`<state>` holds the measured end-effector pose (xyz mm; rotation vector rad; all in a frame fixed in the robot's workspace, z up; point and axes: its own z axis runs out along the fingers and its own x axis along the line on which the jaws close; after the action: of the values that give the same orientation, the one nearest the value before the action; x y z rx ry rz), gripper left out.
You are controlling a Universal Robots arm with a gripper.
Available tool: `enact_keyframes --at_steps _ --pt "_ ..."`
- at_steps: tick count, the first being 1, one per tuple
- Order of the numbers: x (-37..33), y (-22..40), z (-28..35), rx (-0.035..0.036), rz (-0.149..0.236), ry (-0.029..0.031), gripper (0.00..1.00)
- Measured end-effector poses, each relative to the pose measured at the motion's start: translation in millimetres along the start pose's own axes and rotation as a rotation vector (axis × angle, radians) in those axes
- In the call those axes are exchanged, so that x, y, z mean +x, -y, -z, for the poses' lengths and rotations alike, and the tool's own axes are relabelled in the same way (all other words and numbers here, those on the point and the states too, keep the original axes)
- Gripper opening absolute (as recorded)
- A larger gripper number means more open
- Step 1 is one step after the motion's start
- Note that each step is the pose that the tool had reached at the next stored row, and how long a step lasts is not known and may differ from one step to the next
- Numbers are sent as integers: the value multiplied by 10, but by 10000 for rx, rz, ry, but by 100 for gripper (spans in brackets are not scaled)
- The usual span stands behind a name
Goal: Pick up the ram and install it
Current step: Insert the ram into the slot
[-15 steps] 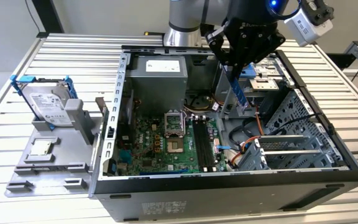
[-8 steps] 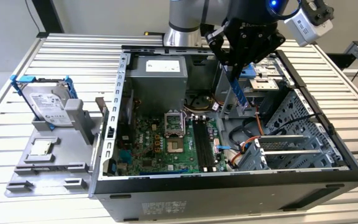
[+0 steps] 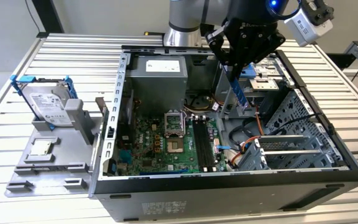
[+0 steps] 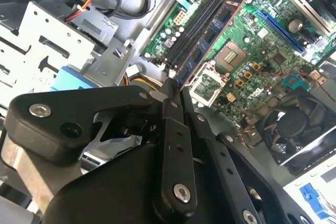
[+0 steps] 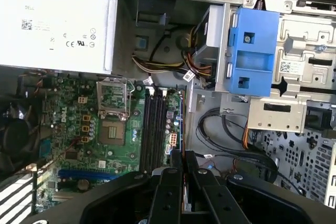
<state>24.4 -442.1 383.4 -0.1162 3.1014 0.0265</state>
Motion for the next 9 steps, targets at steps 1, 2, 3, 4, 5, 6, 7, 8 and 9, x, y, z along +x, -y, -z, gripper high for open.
enact_keyframes --at_steps 1,2,3,4,5,6,7,8,9 --pt "0 0 0 0 0 0 0" --pt "0 0 0 1 0 -1 0" --pt "-2 0 -14 -2 -19 0 0" --pt "-5 1 -34 0 -72 0 0" --pt "-9 2 -56 6 -160 0 0" --pt "-12 2 -74 8 -231 2 0" --pt "-17 3 -93 10 -283 3 0" --pt "-22 5 -111 12 -323 3 0" --pt "-26 7 -134 15 -377 4 0"
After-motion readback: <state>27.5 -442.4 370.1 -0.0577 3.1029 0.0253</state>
